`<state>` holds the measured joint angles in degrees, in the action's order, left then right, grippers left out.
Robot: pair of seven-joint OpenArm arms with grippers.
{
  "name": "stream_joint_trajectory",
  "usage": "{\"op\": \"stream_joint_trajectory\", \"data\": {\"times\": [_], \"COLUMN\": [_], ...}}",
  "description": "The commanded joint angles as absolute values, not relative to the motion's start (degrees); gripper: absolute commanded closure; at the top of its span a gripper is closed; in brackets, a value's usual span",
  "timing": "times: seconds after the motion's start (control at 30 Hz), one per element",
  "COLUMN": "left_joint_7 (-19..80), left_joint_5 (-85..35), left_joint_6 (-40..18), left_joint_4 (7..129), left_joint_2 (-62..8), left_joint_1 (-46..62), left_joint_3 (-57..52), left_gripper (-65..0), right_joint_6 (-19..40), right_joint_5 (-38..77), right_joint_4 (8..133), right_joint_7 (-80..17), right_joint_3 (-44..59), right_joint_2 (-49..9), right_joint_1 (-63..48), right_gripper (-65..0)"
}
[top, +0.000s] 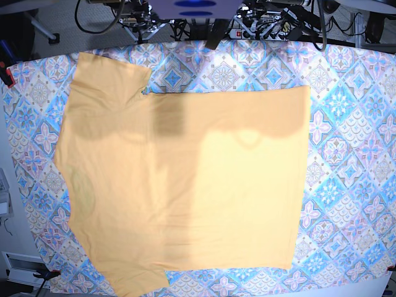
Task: Fold the T-shirt properly
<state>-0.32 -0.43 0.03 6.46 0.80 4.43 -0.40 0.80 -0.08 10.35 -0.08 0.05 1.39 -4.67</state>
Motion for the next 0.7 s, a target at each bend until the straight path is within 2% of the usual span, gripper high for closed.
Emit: {"op": "stream_joint_trajectory", "data": {"times": [0.0, 0.3, 0.67], "left_joint_7": [-0.7, -0.7, -0.6], "left_joint_5": [-0.4, -0.4, -0.4], "left_joint_6": [0.2, 0.2, 0.2], "left_joint_4": [6.6, 13.3, 13.4], "left_joint_2": [0.7, 0.6, 0.5], "left_joint_1": [4.6, 9.2, 9.3], "left_joint_3": [-0.5, -0.5, -0.5], "left_gripper": [-0.1, -0.1, -0.1], "right_joint_6": [0.9, 0.9, 0.9], "right_joint_5": [-0.3, -0.3, -0.3], "right_joint_4": [10.4, 10.8, 10.9], "right_joint_7": [0.3, 0.7, 0.7], "right_joint_3": [0.0, 0.0, 0.3], "right_joint_2": [1.2, 1.2, 1.2], "right_joint_1": [-4.9, -7.0, -7.2], "right_gripper": [0.0, 0.0, 0.0]}}
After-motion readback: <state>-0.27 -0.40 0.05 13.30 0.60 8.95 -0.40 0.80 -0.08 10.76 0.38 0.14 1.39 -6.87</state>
